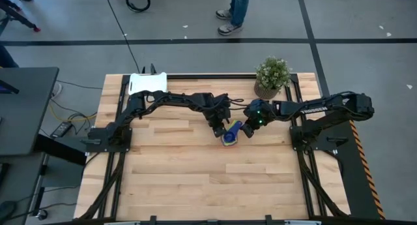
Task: Nest measuring cups in basket
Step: Stack the dark blue measuring cup on top of the green measuring cup, then put the nested measuring cups into the white bin
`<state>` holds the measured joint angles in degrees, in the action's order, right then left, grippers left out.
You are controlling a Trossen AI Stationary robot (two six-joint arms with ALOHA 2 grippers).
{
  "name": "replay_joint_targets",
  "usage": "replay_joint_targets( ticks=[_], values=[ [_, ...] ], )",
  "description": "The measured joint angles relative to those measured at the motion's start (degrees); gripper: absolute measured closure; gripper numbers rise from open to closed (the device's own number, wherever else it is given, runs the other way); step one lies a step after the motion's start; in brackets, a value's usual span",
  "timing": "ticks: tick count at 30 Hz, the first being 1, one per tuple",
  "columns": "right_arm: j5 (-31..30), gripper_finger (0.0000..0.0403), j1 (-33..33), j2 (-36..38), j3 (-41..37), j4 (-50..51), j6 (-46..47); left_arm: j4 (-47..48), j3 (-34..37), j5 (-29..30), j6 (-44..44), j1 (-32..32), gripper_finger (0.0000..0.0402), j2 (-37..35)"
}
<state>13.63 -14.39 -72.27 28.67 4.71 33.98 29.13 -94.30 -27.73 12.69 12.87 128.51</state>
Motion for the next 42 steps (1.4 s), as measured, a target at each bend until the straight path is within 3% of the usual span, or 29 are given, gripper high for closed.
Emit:
replay_joint_targets(
  ticks=[14,27,36,42],
  values=[
    [3.06,0.0401,0.39,0.91,2.31,1.61,-4.85,3.56,0.0,0.83,-0.04,2.53,0.04,0.0],
    [1.05,0.0402,0.44,8.27,12.78,27.76,-16.9,13.95,-0.06,0.94,-3.47,8.36,0.04,-1.16],
    [2.49,0.0387,0.44,9.65,16.2,30.06,-30.28,21.39,-0.11,2.29,-16.71,8.47,0.04,-8.85],
    [0.28,0.0387,0.46,9.6,16.2,29.59,-37.27,27.12,-0.09,3.78,-23.92,7.09,0.04,-10.86]
  ],
)
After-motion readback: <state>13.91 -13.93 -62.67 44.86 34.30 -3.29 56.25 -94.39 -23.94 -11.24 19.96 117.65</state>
